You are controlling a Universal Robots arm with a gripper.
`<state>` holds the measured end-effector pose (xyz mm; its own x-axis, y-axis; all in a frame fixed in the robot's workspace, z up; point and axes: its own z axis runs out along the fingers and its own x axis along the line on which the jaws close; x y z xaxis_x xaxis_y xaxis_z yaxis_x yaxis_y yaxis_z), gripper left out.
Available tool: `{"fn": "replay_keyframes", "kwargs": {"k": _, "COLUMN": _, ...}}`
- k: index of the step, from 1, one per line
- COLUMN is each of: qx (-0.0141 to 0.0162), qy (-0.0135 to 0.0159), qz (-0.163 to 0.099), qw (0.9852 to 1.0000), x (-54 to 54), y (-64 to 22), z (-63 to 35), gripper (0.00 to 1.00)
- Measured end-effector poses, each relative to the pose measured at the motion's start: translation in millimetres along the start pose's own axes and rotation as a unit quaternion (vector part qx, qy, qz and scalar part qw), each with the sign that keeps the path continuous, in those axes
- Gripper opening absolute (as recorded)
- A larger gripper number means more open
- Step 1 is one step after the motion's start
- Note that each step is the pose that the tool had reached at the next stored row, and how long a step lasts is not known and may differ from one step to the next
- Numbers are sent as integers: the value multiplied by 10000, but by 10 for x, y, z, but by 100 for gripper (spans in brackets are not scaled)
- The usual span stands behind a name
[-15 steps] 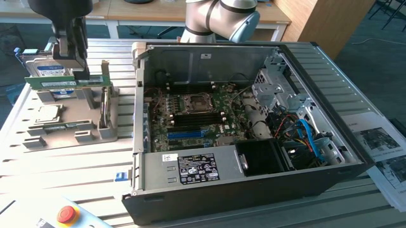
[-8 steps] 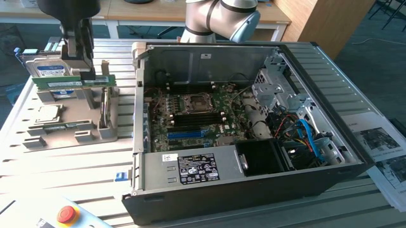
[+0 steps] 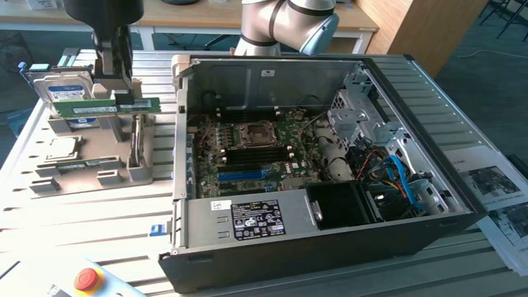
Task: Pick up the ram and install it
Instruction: 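Pick up the ram and move it above insertion slot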
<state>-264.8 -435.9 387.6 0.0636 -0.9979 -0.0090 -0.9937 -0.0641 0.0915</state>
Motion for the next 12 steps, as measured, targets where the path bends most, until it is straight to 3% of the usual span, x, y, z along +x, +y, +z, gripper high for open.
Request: {"fn": "replay_keyframes", "kwargs": {"k": 12, "qx": -7, "qy": 0, "qz": 0, "qw": 10000, "x": 37, "y": -214, "z": -20, "gripper": 12}}
